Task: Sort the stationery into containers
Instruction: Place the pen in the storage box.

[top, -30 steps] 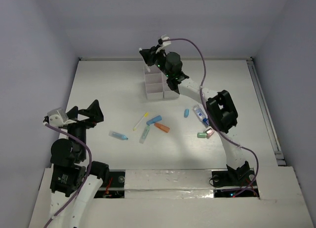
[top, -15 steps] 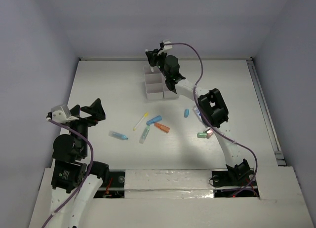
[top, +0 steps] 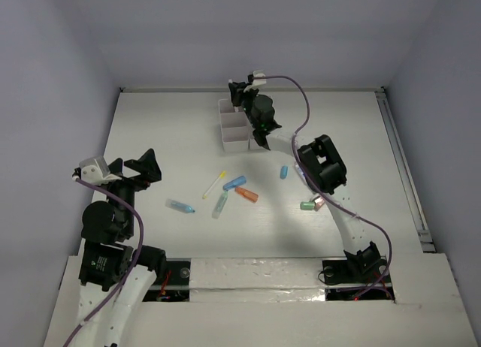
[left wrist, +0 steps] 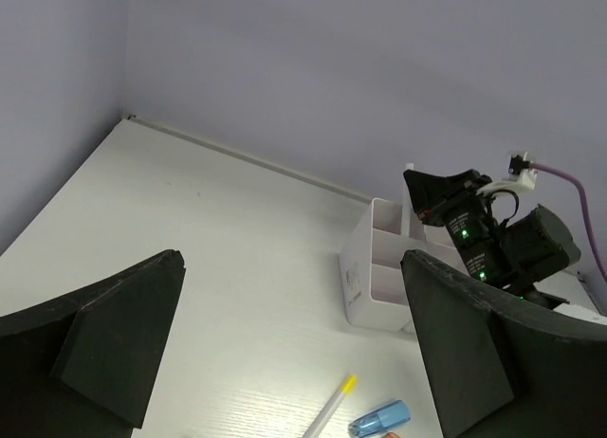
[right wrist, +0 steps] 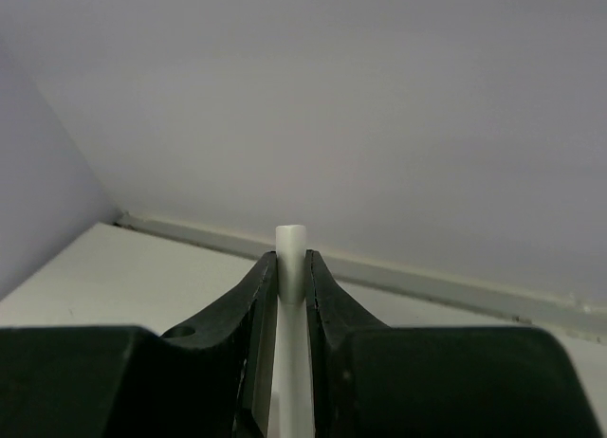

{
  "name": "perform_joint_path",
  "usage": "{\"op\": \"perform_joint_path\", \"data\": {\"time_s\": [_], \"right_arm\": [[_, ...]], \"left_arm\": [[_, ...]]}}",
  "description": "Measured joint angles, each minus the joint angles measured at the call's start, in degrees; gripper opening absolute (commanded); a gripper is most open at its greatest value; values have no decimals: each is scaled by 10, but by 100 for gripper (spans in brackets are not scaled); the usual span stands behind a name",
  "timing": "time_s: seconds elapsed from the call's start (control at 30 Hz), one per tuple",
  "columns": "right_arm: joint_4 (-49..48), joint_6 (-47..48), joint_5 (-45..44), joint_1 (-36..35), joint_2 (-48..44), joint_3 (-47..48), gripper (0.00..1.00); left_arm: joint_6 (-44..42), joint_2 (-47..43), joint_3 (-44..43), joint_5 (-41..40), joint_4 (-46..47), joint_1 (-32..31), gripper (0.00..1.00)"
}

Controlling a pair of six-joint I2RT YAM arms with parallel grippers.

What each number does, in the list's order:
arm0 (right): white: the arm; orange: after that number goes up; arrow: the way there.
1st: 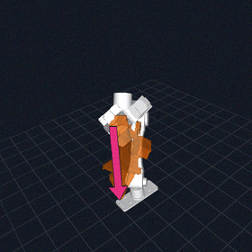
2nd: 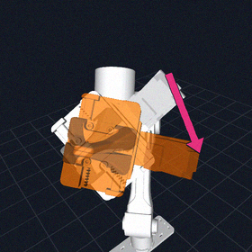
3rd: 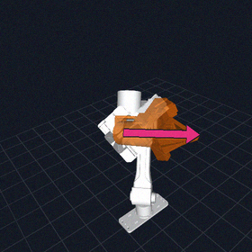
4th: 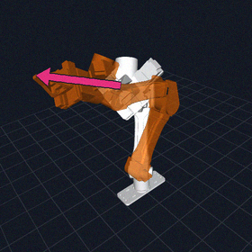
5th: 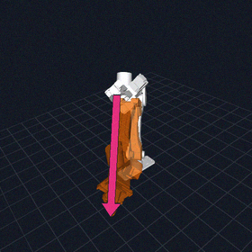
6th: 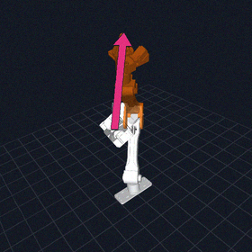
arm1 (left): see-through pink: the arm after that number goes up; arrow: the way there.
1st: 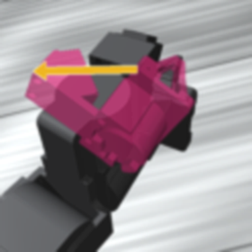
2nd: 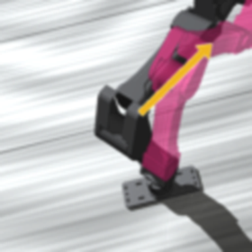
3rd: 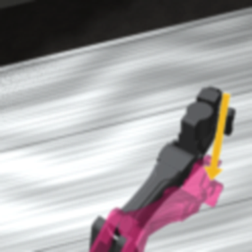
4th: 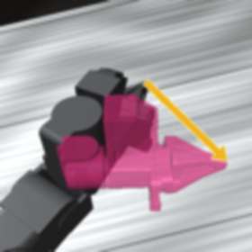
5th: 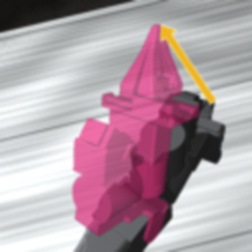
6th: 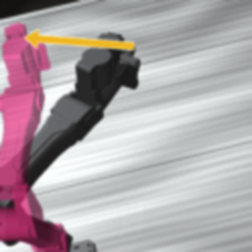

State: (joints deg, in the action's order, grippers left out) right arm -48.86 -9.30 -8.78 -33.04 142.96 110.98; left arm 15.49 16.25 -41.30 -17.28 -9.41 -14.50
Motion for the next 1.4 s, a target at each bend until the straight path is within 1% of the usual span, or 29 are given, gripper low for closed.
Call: {"op": "perform_joint_path", "data": {"time_s": [0.17, 0.23, 0.27, 0.33, 0.37, 0.4, 0.43, 0.47, 0.67, 0.77, 0.8, 0.87, 0.9, 0.93, 1.0, 1.07, 1.1, 1.17, 1.23, 1.27, 1.37, 1.4], "right_arm": [[-38, -1, -9, 0, 0, -38, 6], [-53, -2, -12, 0, -1, -46, 10], [-60, -2, -13, 0, -2, -50, 18], [-68, -2, -14, 0, -6, -60, 29], [-73, -3, -14, 0, -10, -68, 36], [-74, -4, -14, 0, -17, -79, 48], [-75, -5, -14, 0, -23, -88, 51], [-76, -3, -13, 0, -30, -99, 58], [-87, -2, -6, 0, -102, -188, 71], [-87, -2, -2, -2, -158, -238, 72], [-84, -5, 0, -2, -181, -256, 70], [-63, -13, 10, -4, -224, -278, 60], [-43, -20, 17, -5, -247, -285, 38], [-25, -29, 26, -6, -271, -295, 27], [18, -57, 41, -13, -315, -314, 17], [63, -85, 59, -25, -353, -339, 16], [86, -95, 67, -34, -367, -349, 13], [139, -114, 80, -60, -381, -366, 12], [196, -127, 92, -82, -382, -374, 14], [232, -134, 100, -110, -380, -381, 15], [315, -152, 111, -153, -378, -399, 42], [334, -160, 116, -165, -378, -407, 55]], "left_arm": [[0, 1, 0, 4, 1, 1, 99], [0, 1, 0, 4, 1, 1, 99], [0, 1, 0, 4, 2, 1, 99], [0, 1, 0, 6, 2, 1, 99], [0, 1, 0, 6, 1, 1, 99], [0, 1, 0, 6, 2, 1, 99], [0, 1, 0, 7, 1, 1, 99], [0, 1, 0, 7, 2, 1, 99], [0, 1, 0, 9, 2, 1, 99], [0, 1, 0, 11, 2, 1, 99], [0, 0, 0, 12, 2, 1, 99], [0, 0, 0, 14, 2, 1, 99], [0, 0, 0, 16, 2, 1, 99], [0, -2, 0, 17, 2, 1, 99], [1, -4, 0, 21, 2, 1, 99], [1, -5, 0, 22, 2, 1, 99], [1, -6, 0, 23, 2, 1, 99], [1, -7, 0, 25, 2, 1, 99], [1, -8, 0, 26, 2, 1, 99], [1, -9, 0, 28, 2, 1, 99], [1, -15, 0, 30, 2, 1, 99], [1, -17, 0, 30, 1, 1, 99]]}}
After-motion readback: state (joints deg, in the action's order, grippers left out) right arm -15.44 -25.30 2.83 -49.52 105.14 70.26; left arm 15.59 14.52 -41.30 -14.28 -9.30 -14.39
